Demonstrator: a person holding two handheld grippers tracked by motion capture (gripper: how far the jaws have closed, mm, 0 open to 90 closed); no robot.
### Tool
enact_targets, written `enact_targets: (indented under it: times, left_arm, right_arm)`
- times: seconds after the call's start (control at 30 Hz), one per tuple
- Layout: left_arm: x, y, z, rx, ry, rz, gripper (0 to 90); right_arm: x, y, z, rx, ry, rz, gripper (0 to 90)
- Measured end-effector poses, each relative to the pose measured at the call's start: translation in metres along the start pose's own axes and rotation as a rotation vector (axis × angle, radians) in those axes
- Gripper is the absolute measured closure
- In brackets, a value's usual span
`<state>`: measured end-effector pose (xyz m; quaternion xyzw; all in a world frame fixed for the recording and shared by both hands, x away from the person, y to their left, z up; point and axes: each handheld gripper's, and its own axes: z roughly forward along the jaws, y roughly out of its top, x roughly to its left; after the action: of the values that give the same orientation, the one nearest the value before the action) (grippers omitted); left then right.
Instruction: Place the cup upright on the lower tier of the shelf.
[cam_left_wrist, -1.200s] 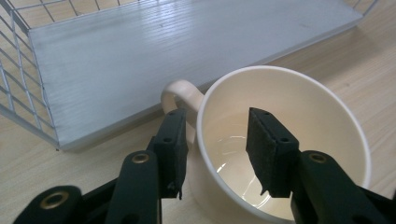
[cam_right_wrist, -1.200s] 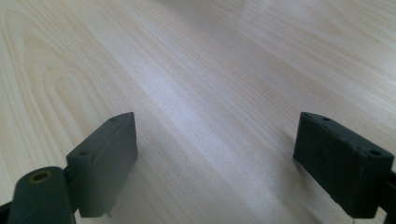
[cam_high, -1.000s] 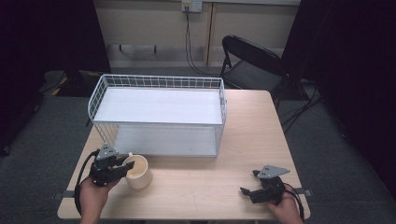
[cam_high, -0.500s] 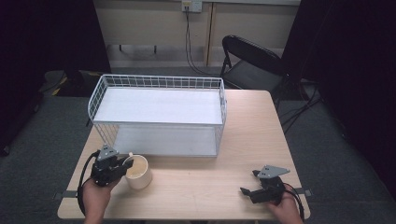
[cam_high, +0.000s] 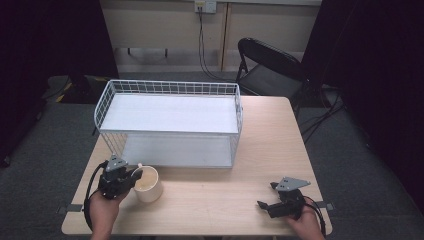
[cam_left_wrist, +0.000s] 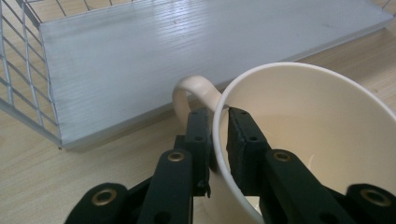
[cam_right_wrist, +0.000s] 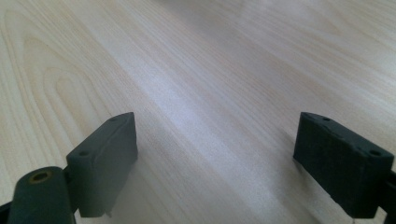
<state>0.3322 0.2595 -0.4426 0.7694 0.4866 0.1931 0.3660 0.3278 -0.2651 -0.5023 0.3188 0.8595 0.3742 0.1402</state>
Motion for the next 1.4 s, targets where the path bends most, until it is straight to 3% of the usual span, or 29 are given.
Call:
enact_targets:
  times: [0.43, 0.57, 1.07, 1.4]
  left_arm:
    - [0.001, -0.001, 0.0, -0.008, -0.003, -0.008, 78.9]
    - [0.0, -0.001, 0.0, -0.006, 0.003, 0.011, 79.3]
    - [0.0, -0.001, -0.004, -0.018, 0.062, 0.016, 82.0]
    - [0.003, 0.002, -0.013, -0.069, 0.082, -0.029, 82.1]
  right_arm:
    - [0.0, 0.0, 0.0, 0.0, 0.0, 0.0, 12.8]
    - [0.0, 0.0, 0.0, 0.0, 0.001, 0.0, 12.7]
    - [0.0, 0.0, 0.0, 0.0, 0.0, 0.0, 12.7]
    - [0.0, 0.0, 0.0, -0.001, 0.0, -0.002, 12.7]
